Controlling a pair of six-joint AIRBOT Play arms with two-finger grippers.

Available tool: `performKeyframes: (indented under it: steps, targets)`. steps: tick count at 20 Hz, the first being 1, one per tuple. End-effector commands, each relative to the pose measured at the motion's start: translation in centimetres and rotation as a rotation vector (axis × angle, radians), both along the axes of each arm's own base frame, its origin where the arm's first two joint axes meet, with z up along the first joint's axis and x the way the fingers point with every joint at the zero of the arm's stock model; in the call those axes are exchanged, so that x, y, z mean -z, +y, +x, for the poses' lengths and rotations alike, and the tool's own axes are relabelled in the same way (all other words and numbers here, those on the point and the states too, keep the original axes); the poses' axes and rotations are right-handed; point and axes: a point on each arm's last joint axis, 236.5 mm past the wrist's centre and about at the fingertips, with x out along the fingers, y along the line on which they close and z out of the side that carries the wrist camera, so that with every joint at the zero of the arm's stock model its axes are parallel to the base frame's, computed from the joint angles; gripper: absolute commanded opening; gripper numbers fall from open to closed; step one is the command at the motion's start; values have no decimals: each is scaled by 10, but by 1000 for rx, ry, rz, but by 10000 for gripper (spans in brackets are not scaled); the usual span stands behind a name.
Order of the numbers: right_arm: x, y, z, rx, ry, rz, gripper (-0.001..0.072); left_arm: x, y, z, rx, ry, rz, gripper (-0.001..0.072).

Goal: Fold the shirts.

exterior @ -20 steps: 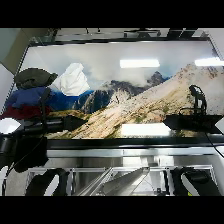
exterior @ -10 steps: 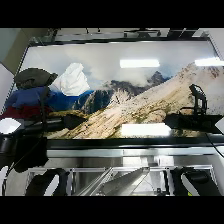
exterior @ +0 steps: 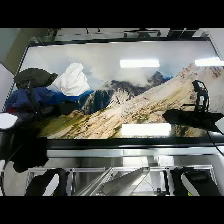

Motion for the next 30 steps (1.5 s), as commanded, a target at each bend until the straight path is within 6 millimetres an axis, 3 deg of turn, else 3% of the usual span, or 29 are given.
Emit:
performKeyframes:
  steps: [1, 4, 7, 9, 12, 15, 18, 19, 20, 21, 24, 26, 28, 30]
  targets:
    - [-3, -11, 29, 31, -99, -43, 453, 14, 90, 56, -189, 15, 130, 712]
    - [18, -20, 51, 66, -81, -71, 459, 37, 153, 110, -251, 43, 162, 713]
    - [45, -22, 67, 83, -31, -82, 459, 83, 174, 160, -235, 112, 152, 713]
    - [61, -23, 73, 89, 1, -87, 459, 120, 173, 191, -205, 154, 139, 714]
    - [77, -23, 74, 88, 46, -92, 459, 157, 160, 229, -158, 168, 137, 714]
    - [85, -23, 74, 87, 69, -95, 459, 177, 141, 258, -116, 151, 147, 714]
    - [83, -24, 81, 100, 42, -94, 459, 191, 118, 271, -48, 163, 135, 706]
    - [82, -25, 83, 103, 33, -93, 458, 192, 110, 270, -26, 184, 119, 592]
    - [82, -25, 83, 103, 34, -94, 457, 190, 103, 269, 6, 194, 112, 339]
    - [82, -25, 82, 102, 35, -94, 457, 182, 98, 266, 43, 200, 106, 14]
    - [82, -25, 82, 102, 35, -93, 456, 144, 85, 261, 137, 182, 84, 3]
    - [82, -25, 82, 102, 35, -94, 455, 114, 60, 250, 199, 169, 15, 3]
    - [82, -25, 82, 102, 34, -95, 455, 77, 19, 233, 277, 144, -85, 3]
    - [81, -27, 82, 106, 38, -93, 454, 40, -37, 200, 412, 128, -183, 4]
